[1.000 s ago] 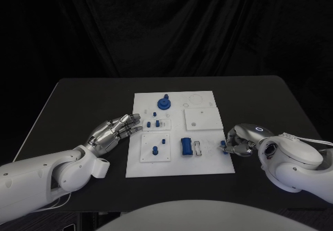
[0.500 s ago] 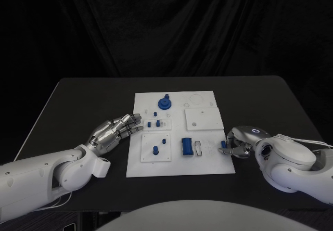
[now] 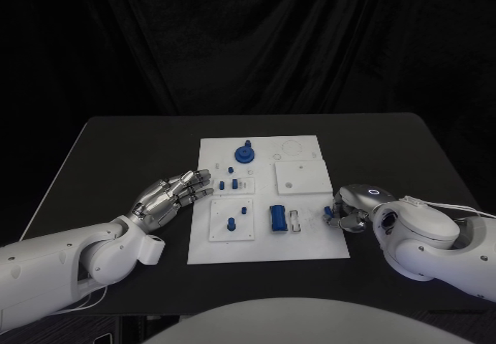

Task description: Assemble the parts on the task board

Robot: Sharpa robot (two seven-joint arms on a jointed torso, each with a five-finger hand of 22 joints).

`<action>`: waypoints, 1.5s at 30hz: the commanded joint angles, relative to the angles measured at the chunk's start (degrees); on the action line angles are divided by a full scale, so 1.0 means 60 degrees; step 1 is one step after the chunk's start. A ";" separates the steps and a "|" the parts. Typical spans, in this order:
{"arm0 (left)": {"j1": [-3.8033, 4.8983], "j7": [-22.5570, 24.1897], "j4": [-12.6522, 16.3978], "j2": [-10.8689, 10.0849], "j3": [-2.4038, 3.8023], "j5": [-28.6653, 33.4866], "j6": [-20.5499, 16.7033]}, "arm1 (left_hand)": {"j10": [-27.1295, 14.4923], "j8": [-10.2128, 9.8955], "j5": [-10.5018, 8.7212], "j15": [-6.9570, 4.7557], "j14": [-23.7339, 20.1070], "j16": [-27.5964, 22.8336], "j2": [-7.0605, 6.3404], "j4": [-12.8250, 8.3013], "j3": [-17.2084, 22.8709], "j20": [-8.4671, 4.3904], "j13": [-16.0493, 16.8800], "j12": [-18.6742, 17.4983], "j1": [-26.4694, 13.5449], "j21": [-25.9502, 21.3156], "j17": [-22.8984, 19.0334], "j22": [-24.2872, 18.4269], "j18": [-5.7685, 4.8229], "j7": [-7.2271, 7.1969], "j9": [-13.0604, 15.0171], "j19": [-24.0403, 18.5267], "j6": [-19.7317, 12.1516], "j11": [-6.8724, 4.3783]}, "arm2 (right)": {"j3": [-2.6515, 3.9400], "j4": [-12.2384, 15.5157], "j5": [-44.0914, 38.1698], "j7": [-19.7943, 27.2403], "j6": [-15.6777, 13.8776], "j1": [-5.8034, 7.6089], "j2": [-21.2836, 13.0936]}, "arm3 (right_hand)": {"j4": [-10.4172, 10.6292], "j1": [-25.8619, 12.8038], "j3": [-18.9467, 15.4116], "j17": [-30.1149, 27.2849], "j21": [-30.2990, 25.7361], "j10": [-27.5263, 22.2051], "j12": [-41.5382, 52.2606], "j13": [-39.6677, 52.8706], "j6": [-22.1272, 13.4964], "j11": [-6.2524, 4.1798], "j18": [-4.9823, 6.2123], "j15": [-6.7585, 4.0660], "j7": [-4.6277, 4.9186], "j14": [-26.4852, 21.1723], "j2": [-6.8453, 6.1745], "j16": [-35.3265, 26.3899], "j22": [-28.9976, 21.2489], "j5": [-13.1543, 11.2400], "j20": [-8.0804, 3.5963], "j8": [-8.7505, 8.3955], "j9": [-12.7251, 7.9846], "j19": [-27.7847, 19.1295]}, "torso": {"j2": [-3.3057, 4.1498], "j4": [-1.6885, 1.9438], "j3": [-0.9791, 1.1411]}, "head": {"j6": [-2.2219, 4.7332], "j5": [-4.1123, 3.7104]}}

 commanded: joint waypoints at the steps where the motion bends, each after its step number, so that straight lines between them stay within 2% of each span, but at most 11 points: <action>1: -0.0016 0.0070 0.0003 0.0020 0.0007 0.0041 0.0153 | 0.0089 0.0068 0.0034 -0.0002 0.0063 0.0062 -0.0007 -0.0020 0.0074 0.0012 0.0018 0.0083 0.0089 0.0068 0.0009 0.0014 -0.0145 0.0289 0.0007 0.0088 0.0089 0.0038 | -0.0069 -0.0088 0.0970 0.0468 -0.0232 -0.0090 0.0004 | -0.0104 0.0359 0.0221 0.1868 0.0077 0.1014 0.0026 0.2516 -0.0012 0.0079 0.0060 0.0052 -0.0048 0.0876 -0.0033 0.0014 0.2132 0.0279 0.0058 -0.0194 -0.1410 0.0543 | -0.0004 0.0006 0.0000 | -0.0002 0.0006; 4: -0.0019 0.0069 -0.0006 0.0024 0.0007 0.0041 0.0156 | 0.0112 0.0068 0.0035 0.0000 0.0070 0.0072 -0.0008 -0.0024 0.0082 0.0011 0.0022 0.0108 0.0090 0.0069 0.0010 0.0013 -0.0148 0.0283 0.0007 0.0089 0.0090 0.0052 | -0.0068 -0.0087 0.1727 0.0983 -0.0720 -0.0090 0.0007 | -0.0139 0.0474 0.0346 0.1951 0.0139 0.1014 0.0026 0.2516 -0.0013 0.0090 0.0045 0.0061 -0.0033 0.0893 -0.0073 0.0056 0.2153 0.0339 0.0062 -0.0203 -0.1443 0.0570 | -0.0005 0.0009 0.0004 | -0.0002 -0.0004; 10: -0.0028 0.0059 -0.0030 0.0060 0.0007 0.0041 0.0186 | 0.0172 0.0069 0.0025 0.0013 0.0101 0.0106 -0.0006 -0.0022 0.0100 0.0012 0.0034 0.0171 0.0080 0.0070 0.0017 0.0007 -0.0158 0.0271 0.0005 0.0093 0.0086 0.0086 | -0.0066 -0.0017 0.3332 0.2330 -0.2062 -0.0091 0.0045 | -0.0336 0.0761 0.0561 0.2025 0.0211 0.1014 0.0026 0.2516 0.0006 0.0121 0.0029 0.0086 0.0000 0.0909 -0.0231 0.0097 0.2176 0.0345 0.0081 -0.0243 -0.1548 0.0602 | 0.0000 0.0011 0.0006 | -0.0002 -0.0004; 15: -0.0035 0.0050 -0.0040 0.0073 0.0007 0.0041 0.0198 | 0.0186 0.0068 0.0021 0.0017 0.0106 0.0113 -0.0005 -0.0015 0.0103 0.0012 0.0036 0.0186 0.0073 0.0070 0.0019 0.0007 -0.0162 0.0270 0.0004 0.0095 0.0081 0.0095 | -0.0065 0.0081 0.4228 0.3012 -0.2575 -0.0092 0.0111 | -0.0404 0.0821 0.0607 0.2068 0.0277 0.1014 0.0026 0.2516 0.0061 0.0126 0.0013 0.0091 0.0004 0.0918 -0.0280 0.0119 0.2197 0.0359 0.0086 -0.0229 -0.1571 0.0629 | 0.0000 -0.0002 0.0014 | -0.0002 0.0003; 26: -0.0041 0.0017 -0.0044 0.0084 0.0007 0.0041 0.0210 | 0.0206 0.0071 0.0015 0.0021 0.0111 0.0119 -0.0005 -0.0005 0.0105 0.0011 0.0040 0.0209 0.0061 0.0072 0.0019 0.0010 -0.0166 0.0269 0.0005 0.0100 0.0093 0.0104 | -0.0065 0.0102 0.5230 0.3207 -0.2607 -0.0116 0.0301 | -0.0360 0.0707 0.0602 0.2017 0.0286 0.1014 0.0026 0.2516 0.0174 0.0114 0.0013 0.0089 -0.0016 0.0909 -0.0308 0.0099 0.2198 0.0253 0.0089 -0.0157 -0.1578 0.0632 | 0.0004 0.0005 0.0008 | -0.0002 0.0026; 33: -0.0041 0.0007 -0.0026 0.0061 0.0007 0.0041 0.0212 | 0.0217 0.0076 0.0002 0.0025 0.0114 0.0126 -0.0009 0.0023 0.0099 0.0011 0.0040 0.0220 0.0030 0.0072 0.0019 0.0006 -0.0174 0.0276 0.0006 0.0102 0.0108 0.0109 | -0.0065 0.0013 0.4979 0.2952 -0.2504 -0.0132 0.0375 | -0.0293 0.0596 0.0596 0.1938 0.0256 0.1014 0.0026 0.2516 0.0118 0.0115 0.0022 0.0087 -0.0013 0.0893 -0.0298 0.0065 0.2185 0.0127 0.0088 -0.0170 -0.1601 0.0617 | 0.0009 0.0011 -0.0007 | -0.0002 0.0068; 36: -0.0041 0.0006 -0.0025 0.0054 0.0007 0.0041 0.0217 | 0.0217 0.0076 0.0002 0.0025 0.0114 0.0126 -0.0009 0.0023 0.0099 0.0011 0.0040 0.0220 0.0030 0.0072 0.0019 0.0006 -0.0174 0.0276 0.0006 0.0102 0.0108 0.0109 | -0.0065 0.0037 0.3957 0.2759 -0.2713 -0.0137 0.0366 | -0.0399 0.0667 0.0606 0.1913 0.0238 0.1014 0.0026 0.2516 0.0026 0.0116 0.0029 0.0084 -0.0019 0.0887 -0.0308 0.0056 0.2176 -0.0435 0.0087 -0.0151 -0.1609 0.0604 | 0.0007 0.0012 -0.0014 | -0.0002 0.0069; 37: -0.0042 0.0006 -0.0026 0.0054 0.0007 0.0041 0.0221 | 0.0217 0.0076 0.0002 0.0025 0.0114 0.0126 -0.0009 0.0023 0.0099 0.0011 0.0040 0.0220 0.0030 0.0072 0.0019 0.0006 -0.0174 0.0276 0.0006 0.0102 0.0108 0.0109 | -0.0065 0.0051 0.3513 0.2656 -0.2789 -0.0138 0.0360 | -0.0451 0.0667 0.0523 0.1888 0.0244 0.1014 0.0026 0.2516 -0.0028 0.0117 0.0027 0.0091 -0.0016 0.0882 -0.0336 0.0046 0.2177 -0.1296 0.0091 -0.0141 -0.1618 0.0604 | 0.0004 0.0010 -0.0013 | -0.0002 0.0076; 42: -0.0043 0.0006 -0.0030 0.0063 0.0007 0.0041 0.0239 | 0.0220 0.0077 0.0001 0.0026 0.0118 0.0130 -0.0010 0.0027 0.0100 0.0011 0.0040 0.0224 0.0025 0.0073 0.0020 0.0007 -0.0175 0.0279 0.0005 0.0104 0.0105 0.0108 | -0.0065 0.0092 0.1658 0.2171 -0.3075 -0.0141 0.0351 | -0.0601 0.0773 0.0371 0.1811 0.0211 0.1014 0.0026 0.2516 -0.0188 0.0170 0.0037 0.0127 0.0046 0.0867 -0.0435 0.0014 0.2162 -0.2382 0.0122 -0.0205 -0.1723 0.0583 | -0.0002 0.0003 -0.0009 | -0.0002 0.0061; 44: -0.0043 0.0004 -0.0030 0.0065 0.0007 0.0041 0.0244 | 0.0220 0.0077 0.0001 0.0026 0.0118 0.0130 -0.0010 0.0027 0.0100 0.0011 0.0040 0.0224 0.0025 0.0073 0.0020 0.0007 -0.0175 0.0279 0.0005 0.0104 0.0105 0.0108 | -0.0065 0.0106 0.1064 0.1972 -0.3137 -0.0141 0.0348 | -0.0658 0.0840 0.0342 0.1790 0.0207 0.1014 0.0026 0.2516 -0.0255 0.0195 0.0038 0.0146 0.0076 0.0863 -0.0470 0.0005 0.2161 -0.2590 0.0137 -0.0237 -0.1759 0.0579 | 0.0001 0.0009 -0.0009 | -0.0002 0.0057; 45: -0.0043 0.0004 -0.0031 0.0064 0.0007 0.0041 0.0247 | 0.0220 0.0077 0.0001 0.0026 0.0118 0.0130 -0.0010 0.0027 0.0100 0.0011 0.0040 0.0224 0.0025 0.0073 0.0020 0.0007 -0.0175 0.0279 0.0005 0.0104 0.0105 0.0108 | -0.0065 0.0113 0.0720 0.1847 -0.3165 -0.0141 0.0346 | -0.0708 0.1021 0.0420 0.1748 0.0193 0.1014 0.0026 0.2516 -0.0402 0.0264 0.0039 0.0169 0.0102 0.0854 -0.0455 -0.0013 0.2155 -0.3691 0.0173 -0.0273 -0.1803 0.0569 | 0.0001 0.0009 -0.0006 | -0.0002 0.0051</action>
